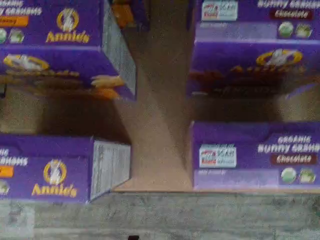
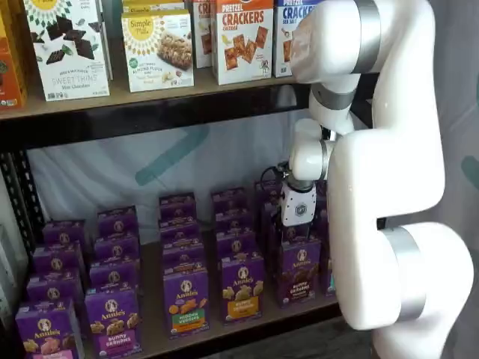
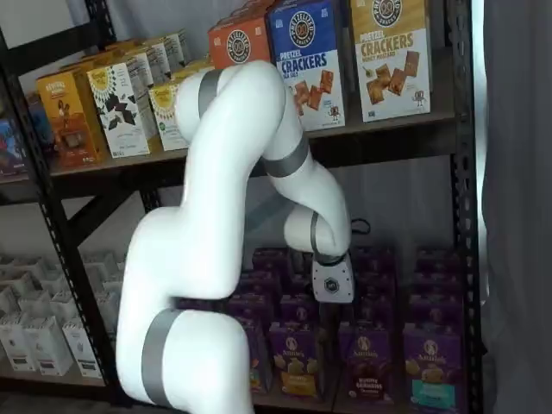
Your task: Pick up the purple box with a brown patch in the center, on the bottom shelf, the fifth box from the left
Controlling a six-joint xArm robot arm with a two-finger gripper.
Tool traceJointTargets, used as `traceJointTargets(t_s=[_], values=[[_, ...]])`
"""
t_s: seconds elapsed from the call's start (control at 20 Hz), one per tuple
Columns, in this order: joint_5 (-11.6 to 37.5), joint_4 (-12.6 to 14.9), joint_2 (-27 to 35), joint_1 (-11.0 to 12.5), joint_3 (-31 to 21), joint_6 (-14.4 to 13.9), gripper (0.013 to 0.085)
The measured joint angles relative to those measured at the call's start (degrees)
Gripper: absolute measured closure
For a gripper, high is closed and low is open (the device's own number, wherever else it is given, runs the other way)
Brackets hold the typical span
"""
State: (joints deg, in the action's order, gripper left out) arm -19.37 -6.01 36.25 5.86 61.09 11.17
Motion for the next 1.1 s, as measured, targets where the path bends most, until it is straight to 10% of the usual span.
traceJointTargets(t_s=[1.1], values=[[-2.46,-1.76,9.65,4.58,12.61,6.08,0.0130]])
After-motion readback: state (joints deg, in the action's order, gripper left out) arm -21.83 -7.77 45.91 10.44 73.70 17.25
